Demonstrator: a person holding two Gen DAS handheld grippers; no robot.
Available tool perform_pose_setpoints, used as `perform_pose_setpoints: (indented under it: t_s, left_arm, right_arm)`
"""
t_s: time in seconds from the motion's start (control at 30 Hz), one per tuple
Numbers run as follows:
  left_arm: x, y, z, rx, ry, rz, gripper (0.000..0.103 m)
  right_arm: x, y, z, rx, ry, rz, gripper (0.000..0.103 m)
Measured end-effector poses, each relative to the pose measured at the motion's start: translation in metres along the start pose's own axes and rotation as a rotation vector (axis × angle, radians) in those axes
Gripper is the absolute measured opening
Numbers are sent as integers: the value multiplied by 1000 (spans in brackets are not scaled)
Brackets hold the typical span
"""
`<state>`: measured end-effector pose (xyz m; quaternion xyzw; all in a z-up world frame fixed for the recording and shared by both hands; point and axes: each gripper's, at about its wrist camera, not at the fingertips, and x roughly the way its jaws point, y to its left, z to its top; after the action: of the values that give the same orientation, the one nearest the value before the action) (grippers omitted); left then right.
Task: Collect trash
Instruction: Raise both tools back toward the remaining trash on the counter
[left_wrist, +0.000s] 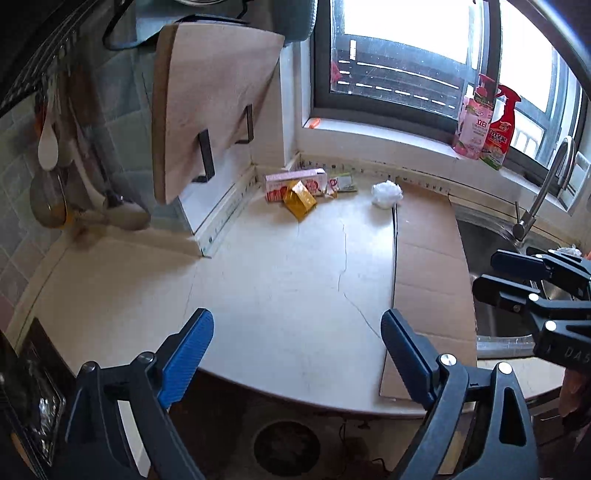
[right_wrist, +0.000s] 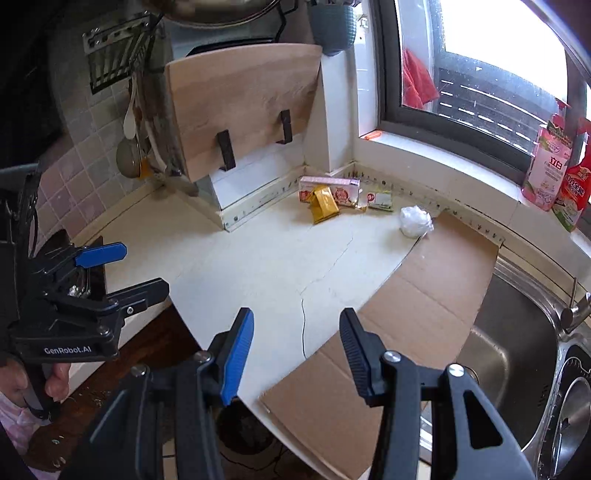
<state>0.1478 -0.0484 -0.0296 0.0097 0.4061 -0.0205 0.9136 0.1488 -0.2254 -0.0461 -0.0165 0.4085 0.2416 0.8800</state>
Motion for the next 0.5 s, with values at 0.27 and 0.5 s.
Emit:
perform_pose_setpoints:
  t_s: [0.27, 0.5]
  left_arm:
    - [27, -13, 90, 63, -14, 32, 95]
    - [81, -16, 152, 46, 28, 32, 95]
  right_arm:
    - [6, -69, 88, 208, -7, 110, 49]
    - [30, -113, 142, 254, -45, 77, 50]
